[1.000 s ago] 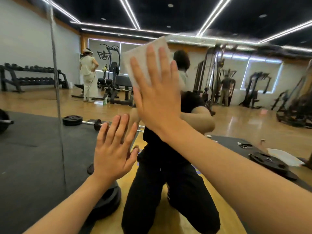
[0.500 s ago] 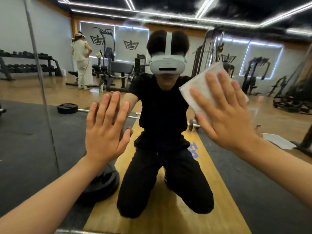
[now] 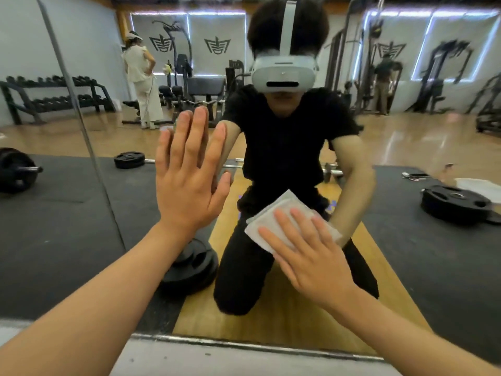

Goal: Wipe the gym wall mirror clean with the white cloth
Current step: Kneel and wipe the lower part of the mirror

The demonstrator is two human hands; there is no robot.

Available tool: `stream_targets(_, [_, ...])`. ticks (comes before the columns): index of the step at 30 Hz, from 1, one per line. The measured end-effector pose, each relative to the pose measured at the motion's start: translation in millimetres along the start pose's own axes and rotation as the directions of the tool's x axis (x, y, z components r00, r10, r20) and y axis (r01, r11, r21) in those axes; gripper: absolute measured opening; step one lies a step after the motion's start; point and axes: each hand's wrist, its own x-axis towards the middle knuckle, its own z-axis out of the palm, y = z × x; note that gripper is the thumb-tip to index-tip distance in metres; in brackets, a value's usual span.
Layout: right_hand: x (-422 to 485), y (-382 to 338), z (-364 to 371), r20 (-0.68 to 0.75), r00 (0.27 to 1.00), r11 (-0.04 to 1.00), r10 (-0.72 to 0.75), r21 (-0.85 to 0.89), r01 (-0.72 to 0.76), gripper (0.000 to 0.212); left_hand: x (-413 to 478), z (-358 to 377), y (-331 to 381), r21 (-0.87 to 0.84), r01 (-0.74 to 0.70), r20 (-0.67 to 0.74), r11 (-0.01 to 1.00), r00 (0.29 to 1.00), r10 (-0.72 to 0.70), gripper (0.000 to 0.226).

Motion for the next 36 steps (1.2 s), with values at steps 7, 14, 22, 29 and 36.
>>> stream_targets(7, [123, 76, -66, -0.173, 0.97, 0.985, 0.17, 0.058, -0.162, 0.06, 0, 1, 1, -0.01, 0.007, -0.013, 1.0, 1.0, -0.007, 0.066])
stream_targets(14, [51, -11, -4, -0.174, 0.942, 0.953, 0.285, 0.158, -0.259, 0.063, 1, 2, -1, 0.004, -0.005, -0.013, 1.0, 1.0, 0.005, 0.065])
stream_targets(22, [8, -11, 3, -0.097, 0.989, 0.992, 0.108, 0.081, -0.1, 0.059, 1, 0, 2, 0.016, 0.018, -0.003, 1.0, 1.0, -0.018, 0.063])
stream_targets(29, [72, -2, -16, -0.251, 0.885, 0.914, 0.391, 0.217, -0.343, 0.06, 1, 0, 3, 0.034, 0.022, 0.002, 0.999, 1.0, -0.022, 0.064])
stream_targets(36, [-124, -92, 66, 0.133, 0.987, 0.987, 0.088, 0.123, -0.105, 0.109, 2, 1, 4, 0.038, 0.027, -0.012, 0.999, 1.0, -0.026, 0.063])
